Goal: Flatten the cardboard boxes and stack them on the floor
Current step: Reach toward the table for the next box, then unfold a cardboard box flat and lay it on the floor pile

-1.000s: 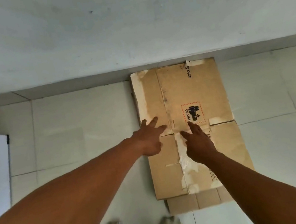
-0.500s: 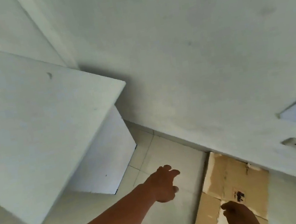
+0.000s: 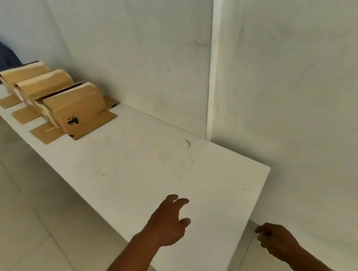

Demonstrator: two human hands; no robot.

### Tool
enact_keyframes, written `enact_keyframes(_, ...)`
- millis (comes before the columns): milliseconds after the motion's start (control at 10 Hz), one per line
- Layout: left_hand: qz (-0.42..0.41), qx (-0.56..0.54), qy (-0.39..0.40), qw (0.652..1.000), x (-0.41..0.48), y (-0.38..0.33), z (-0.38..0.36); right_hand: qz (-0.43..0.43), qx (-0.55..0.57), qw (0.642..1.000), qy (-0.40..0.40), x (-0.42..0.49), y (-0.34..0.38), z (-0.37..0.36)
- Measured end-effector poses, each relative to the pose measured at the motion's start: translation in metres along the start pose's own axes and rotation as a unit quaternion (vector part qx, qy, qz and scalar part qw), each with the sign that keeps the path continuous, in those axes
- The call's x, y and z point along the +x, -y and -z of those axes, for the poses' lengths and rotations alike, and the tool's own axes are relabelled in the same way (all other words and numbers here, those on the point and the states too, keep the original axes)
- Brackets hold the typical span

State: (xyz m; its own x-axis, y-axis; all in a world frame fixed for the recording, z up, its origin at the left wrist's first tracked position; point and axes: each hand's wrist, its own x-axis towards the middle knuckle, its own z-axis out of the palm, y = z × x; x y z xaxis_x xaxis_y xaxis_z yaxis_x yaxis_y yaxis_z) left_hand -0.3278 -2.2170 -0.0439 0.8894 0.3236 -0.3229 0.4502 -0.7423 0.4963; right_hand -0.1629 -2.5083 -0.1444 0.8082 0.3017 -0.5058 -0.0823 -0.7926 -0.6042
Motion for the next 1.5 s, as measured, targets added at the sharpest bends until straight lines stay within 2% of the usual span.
enact_keyframes(200,0.03,-0.017,-0.061,0.998,-0.023,0.137,0.123,0.041,-0.01,0.999,0.034,0.01,0.138,-0.108)
enact_keyframes(400,0.029,-0.024,-0.088,0.995,-0.007,0.222,0.196,0.101,-0.044,0.993,0.039,0.028,0.247,-0.184)
enact_keyframes(500,0.034,-0.021,-0.093,0.995,0.008,0.265,0.228,0.123,-0.052,0.99,0.033,0.05,0.296,-0.213)
enact_keyframes(600,0.051,-0.019,-0.095,0.994,0.029,0.318,0.267,0.106,-0.048,0.993,0.029,0.09,0.334,-0.243)
enact_keyframes(700,0.07,-0.02,-0.11,0.991,0.06,0.369,0.316,0.091,-0.045,0.994,0.049,0.12,0.384,-0.267)
enact_keyframes(800,0.093,-0.012,-0.119,0.989,0.096,0.417,0.369,0.134,-0.079,0.982,0.104,0.166,0.431,-0.289)
enact_keyframes(900,0.119,0.003,-0.126,0.985,0.137,0.466,0.426,0.084,0.071,0.975,0.191,0.246,0.487,-0.34)
enact_keyframes(1000,0.133,-0.001,-0.135,0.982,0.174,0.505,0.47,0.039,0.048,0.99,0.129,0.279,0.51,-0.36)
enact_keyframes(1100,0.136,0.006,-0.134,0.982,0.212,0.538,0.503,0.062,-0.075,0.991,0.088,0.286,0.59,-0.363)
enact_keyframes(1200,0.129,-0.002,-0.127,0.984,0.256,0.563,0.531,0.106,-0.1,0.982,0.117,0.294,0.678,-0.364)
enact_keyframes(1400,0.084,0.013,-0.151,0.985,0.359,0.62,0.588,0.187,-0.084,0.977,0.05,0.334,0.827,-0.393)
enact_keyframes(1500,0.061,0.073,-0.151,0.984,0.415,0.652,0.612,0.208,-0.096,0.973,0.023,0.346,0.897,-0.42)
